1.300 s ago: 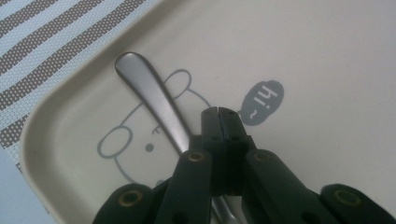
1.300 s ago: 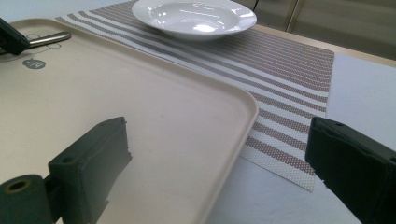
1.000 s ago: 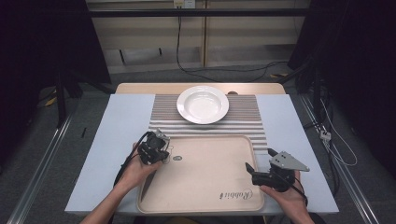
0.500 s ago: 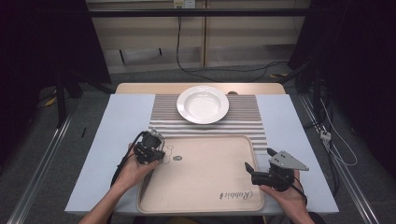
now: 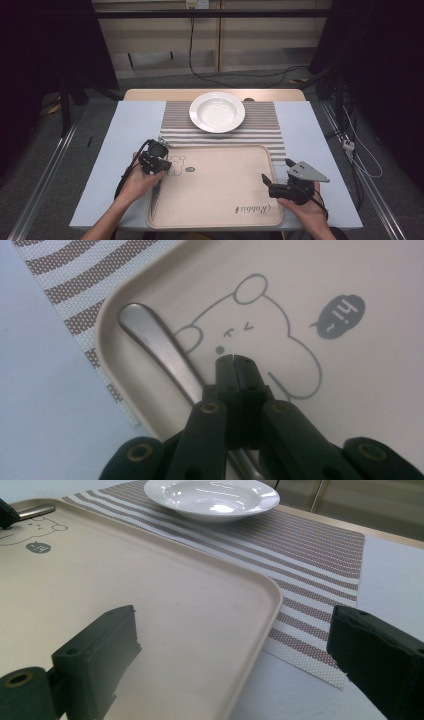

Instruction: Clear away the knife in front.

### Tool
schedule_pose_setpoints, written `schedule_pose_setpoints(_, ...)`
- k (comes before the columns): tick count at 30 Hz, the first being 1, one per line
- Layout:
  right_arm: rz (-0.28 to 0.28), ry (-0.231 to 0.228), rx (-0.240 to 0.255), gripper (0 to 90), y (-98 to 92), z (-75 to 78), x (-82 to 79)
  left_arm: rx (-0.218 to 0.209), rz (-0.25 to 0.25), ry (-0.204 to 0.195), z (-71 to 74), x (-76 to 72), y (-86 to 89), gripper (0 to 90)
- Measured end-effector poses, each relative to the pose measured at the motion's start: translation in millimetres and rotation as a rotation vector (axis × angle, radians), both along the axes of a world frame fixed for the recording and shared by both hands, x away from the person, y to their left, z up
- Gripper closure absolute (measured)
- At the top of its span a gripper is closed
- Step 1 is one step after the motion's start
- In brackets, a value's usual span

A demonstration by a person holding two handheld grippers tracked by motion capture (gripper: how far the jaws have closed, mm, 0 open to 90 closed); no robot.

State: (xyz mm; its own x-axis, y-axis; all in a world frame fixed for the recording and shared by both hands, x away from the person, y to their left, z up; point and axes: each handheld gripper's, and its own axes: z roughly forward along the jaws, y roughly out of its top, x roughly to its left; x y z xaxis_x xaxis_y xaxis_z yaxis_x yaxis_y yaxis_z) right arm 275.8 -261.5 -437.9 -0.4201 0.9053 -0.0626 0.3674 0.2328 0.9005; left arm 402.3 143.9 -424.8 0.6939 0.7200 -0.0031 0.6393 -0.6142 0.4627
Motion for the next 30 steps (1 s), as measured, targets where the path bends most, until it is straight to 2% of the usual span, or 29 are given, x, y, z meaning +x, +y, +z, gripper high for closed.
schedule_pose_setpoints(4, -0.002, -0.001, 0.0, 6.5, -0.2, 0.0, 0.0, 0.01, 0.011, -0.005, 0.0, -1.3, -1.2, 90.0)
schedule_pose_setpoints(8, -0.001, -0.001, 0.003, 6.5, -0.3, 0.3, -0.1, 0.017, -0.002, -0.023, 0.6, -0.9, -0.3, 90.0)
schedule_pose_setpoints(9, -0.001, -0.002, 0.004, 6.5, -0.4, 0.3, -0.2, 0.001, 0.002, -0.031, 0.8, -0.9, 0.0, 87.7)
schedule_pose_setpoints(10, 0.0, -0.002, 0.005, 6.5, -0.6, 0.5, -0.3, -0.011, 0.008, -0.04, 2.1, -1.0, 0.6, 82.7)
schedule_pose_setpoints(11, -0.002, -0.002, 0.005, 6.5, -0.8, 0.7, -0.5, -0.035, 0.023, -0.081, 5.5, -2.2, 1.8, 75.4)
schedule_pose_setpoints(12, -0.003, -0.003, 0.007, 6.5, -1.1, 0.9, -0.6, -0.06, 0.01, -0.096, 8.4, -2.9, 2.4, 69.7)
schedule_pose_setpoints(14, -0.003, -0.004, 0.009, 6.5, -1.3, 1.0, -0.7, -0.112, -0.015, -0.128, 13.6, -5.2, 3.2, 64.9)
schedule_pose_setpoints(16, -0.003, -0.005, 0.007, 6.5, -1.5, 1.1, -0.8, -0.127, -0.031, -0.184, 17.9, -8.7, 2.6, 54.6)
schedule_pose_setpoints(18, -0.007, -0.005, 0.009, 6.5, -2.1, 1.2, -0.3, -0.151, -0.034, -0.256, 21.8, -12.4, 1.4, 39.4)
schedule_pose_setpoints(20, -0.011, -0.005, 0.012, 6.5, -2.2, 1.4, -0.5, -0.171, -0.002, -0.287, 26.5, -14.9, 0.7, 22.0)
schedule_pose_setpoints(22, -0.011, -0.007, 0.011, 6.5, -2.1, 1.6, -1.2, -0.192, -0.01, -0.305, 31.0, -19.5, 0.7, 12.4)
schedule_pose_setpoints(25, -0.014, -0.009, 0.006, 6.5, -2.3, 1.4, -1.1, -0.182, -0.027, -0.353, 34.0, -26.5, 3.1, 6.0)
schedule_pose_setpoints(28, -0.019, -0.014, 0.011, 6.5, -2.4, 2.4, -1.3, -0.197, -0.015, -0.398, 37.5, -36.4, 9.4, 6.4)
schedule_pose_setpoints(30, -0.019, -0.014, 0.01, 6.5, -3.0, 2.5, -2.0, -0.21, -0.043, -0.405, 39.0, -46.6, 14.1, 6.3)
